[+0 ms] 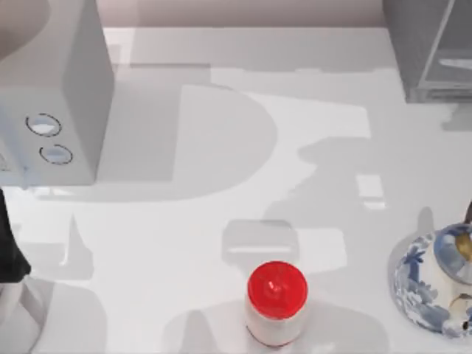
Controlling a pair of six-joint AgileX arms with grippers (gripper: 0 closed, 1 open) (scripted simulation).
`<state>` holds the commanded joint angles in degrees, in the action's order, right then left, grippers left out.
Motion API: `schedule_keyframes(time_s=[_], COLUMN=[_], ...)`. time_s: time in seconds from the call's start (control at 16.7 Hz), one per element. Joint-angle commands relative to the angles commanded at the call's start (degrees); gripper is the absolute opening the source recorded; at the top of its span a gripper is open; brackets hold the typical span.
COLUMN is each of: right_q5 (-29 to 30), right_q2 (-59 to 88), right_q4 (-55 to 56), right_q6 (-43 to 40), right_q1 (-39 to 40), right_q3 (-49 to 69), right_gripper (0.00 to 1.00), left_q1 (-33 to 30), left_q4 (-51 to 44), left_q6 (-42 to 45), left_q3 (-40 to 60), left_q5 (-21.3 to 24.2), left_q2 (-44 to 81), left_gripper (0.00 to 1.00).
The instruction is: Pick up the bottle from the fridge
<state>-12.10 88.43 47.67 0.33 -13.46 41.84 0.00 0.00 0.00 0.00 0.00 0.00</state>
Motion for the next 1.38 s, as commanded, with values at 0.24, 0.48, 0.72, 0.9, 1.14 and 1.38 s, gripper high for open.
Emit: schedule_keyframes(time_s=[0.24, 0.48, 0.72, 0.9, 1.14, 1.38], right_q5=[2.9, 6.3, 9.5, 11.2, 12.1, 12.0], right_q2=[-22.4, -49.3, -71.7, -82.4, -88.4, -88.2], right_q4=[-11.4, -25.2, -37.7, -44.1, -47.6, -47.6], right_q6=[-0.1, 0.0, 0.0, -0.2, -0.3, -0.2], right_q1=[3.0, 6.1, 9.4, 11.5, 13.4, 13.3], right_q3=[-10.1, -22.3, -33.3, -38.8, -41.8, -41.7], right_gripper=[0.0, 0.0, 0.0, 0.0, 0.0, 0.0], left_q1=[0.0, 0.0, 0.0, 0.0, 0.0, 0.0], left_q4=[0.0, 0.0, 0.0, 0.0, 0.0, 0.0], left_q6=[0.0, 0.0, 0.0, 0.0, 0.0, 0.0], left_q3=[0.0, 0.0, 0.0, 0.0, 0.0, 0.0], left_q5=[0.0, 0.0, 0.0, 0.0, 0.0, 0.0], left_q2=[0.0, 0.0, 0.0, 0.0, 0.0, 0.0], left_gripper=[1.0, 1.0, 1.0, 1.0, 1.0, 1.0])
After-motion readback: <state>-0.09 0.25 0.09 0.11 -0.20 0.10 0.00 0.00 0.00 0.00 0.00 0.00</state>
